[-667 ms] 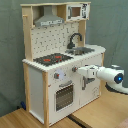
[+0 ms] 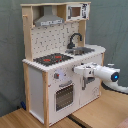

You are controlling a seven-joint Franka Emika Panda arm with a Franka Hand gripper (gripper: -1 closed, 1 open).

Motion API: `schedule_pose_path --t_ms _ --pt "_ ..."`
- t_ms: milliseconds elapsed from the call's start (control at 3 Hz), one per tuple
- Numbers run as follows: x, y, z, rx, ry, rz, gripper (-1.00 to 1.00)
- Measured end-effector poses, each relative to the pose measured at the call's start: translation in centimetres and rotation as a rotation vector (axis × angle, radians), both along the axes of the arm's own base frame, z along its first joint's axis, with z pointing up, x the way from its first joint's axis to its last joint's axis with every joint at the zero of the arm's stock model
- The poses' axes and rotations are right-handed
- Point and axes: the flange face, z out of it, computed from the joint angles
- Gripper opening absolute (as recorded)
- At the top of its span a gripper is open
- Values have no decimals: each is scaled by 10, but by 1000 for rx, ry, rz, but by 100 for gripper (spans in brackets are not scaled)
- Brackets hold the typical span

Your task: Play with the kitchen

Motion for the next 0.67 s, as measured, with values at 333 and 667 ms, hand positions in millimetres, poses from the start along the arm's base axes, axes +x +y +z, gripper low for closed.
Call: schedule_pose_path --t_ms 333,667 --pt "13 8 -21 -36 20 36 100" --pt "35 10 -39 -56 46 16 100"
